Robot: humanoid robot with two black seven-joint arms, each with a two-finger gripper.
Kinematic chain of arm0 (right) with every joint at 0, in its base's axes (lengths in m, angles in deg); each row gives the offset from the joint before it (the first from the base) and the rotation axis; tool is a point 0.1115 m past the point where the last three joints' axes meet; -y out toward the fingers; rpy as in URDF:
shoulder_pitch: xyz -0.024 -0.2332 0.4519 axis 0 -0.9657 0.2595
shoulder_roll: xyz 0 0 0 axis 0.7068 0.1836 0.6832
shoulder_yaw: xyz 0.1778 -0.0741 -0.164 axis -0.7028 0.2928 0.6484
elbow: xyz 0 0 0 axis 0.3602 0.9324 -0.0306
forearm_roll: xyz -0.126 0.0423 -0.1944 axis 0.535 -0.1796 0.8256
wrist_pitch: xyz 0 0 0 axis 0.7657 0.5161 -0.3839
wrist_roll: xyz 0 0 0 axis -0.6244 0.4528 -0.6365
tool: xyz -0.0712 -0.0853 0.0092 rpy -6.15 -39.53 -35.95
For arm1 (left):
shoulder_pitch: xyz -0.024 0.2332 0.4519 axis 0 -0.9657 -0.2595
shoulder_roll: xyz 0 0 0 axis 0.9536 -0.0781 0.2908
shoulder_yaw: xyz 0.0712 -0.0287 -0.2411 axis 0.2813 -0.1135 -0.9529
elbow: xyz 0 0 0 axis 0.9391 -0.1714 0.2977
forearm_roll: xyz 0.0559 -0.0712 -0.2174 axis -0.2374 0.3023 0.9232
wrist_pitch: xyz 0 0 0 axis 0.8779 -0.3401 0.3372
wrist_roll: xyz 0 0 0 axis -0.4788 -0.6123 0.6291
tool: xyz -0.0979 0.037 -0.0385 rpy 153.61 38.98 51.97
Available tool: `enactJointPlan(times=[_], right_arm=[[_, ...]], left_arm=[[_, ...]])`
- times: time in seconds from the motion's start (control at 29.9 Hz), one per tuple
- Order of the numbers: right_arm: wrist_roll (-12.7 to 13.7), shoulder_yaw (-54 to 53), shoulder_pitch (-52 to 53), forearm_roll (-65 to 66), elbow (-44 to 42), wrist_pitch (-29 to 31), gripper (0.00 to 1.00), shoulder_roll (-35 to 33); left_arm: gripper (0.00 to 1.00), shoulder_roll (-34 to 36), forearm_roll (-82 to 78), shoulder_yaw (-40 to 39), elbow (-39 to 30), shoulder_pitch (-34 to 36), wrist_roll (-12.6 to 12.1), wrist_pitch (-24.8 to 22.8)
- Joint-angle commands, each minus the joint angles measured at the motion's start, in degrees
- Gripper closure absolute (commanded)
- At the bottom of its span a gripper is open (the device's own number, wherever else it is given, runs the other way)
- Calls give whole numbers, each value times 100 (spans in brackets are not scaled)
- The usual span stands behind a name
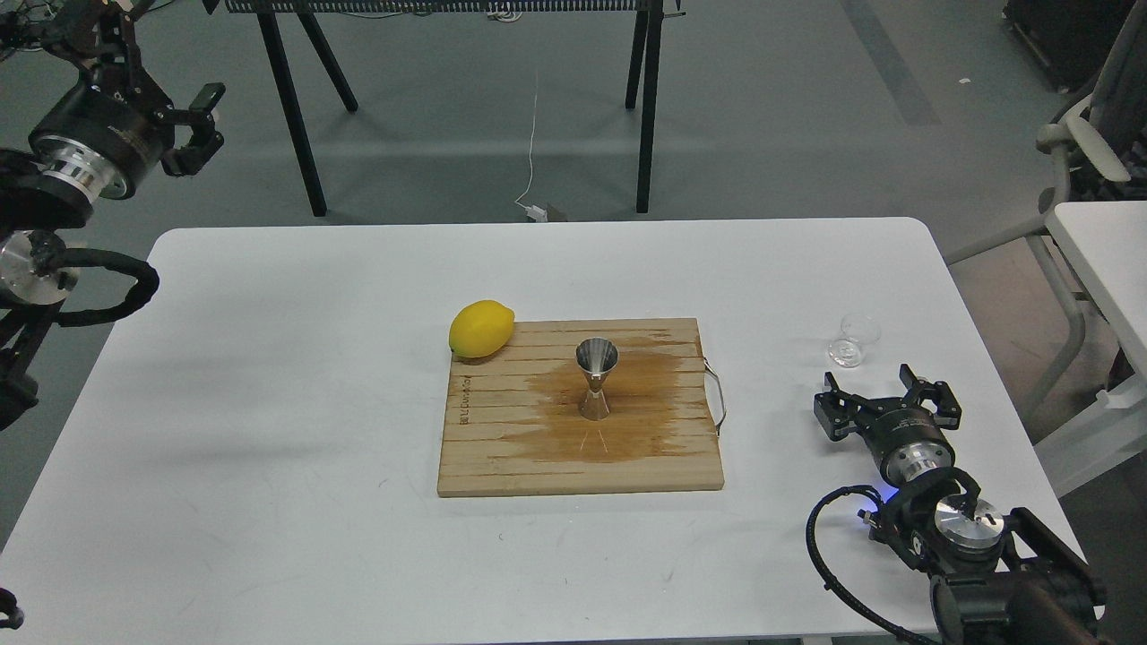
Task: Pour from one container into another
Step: 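Close the right gripper around the clear glass cup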
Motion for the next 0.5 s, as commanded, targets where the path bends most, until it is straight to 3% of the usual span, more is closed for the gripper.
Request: enactJointPlan(times=[0.0, 0.3, 0.47], right_arm=[[9, -9, 176, 1, -58, 1, 2, -7], [53, 35, 1020, 1, -1472, 370, 2, 159], [62, 44, 1213, 9, -1631, 379, 3, 247]], left_arm=[[1, -9, 0, 0, 0, 0, 0, 1], [1, -9, 0, -8, 0, 27, 0, -8], [1, -9, 0, -8, 0, 27, 0, 1]])
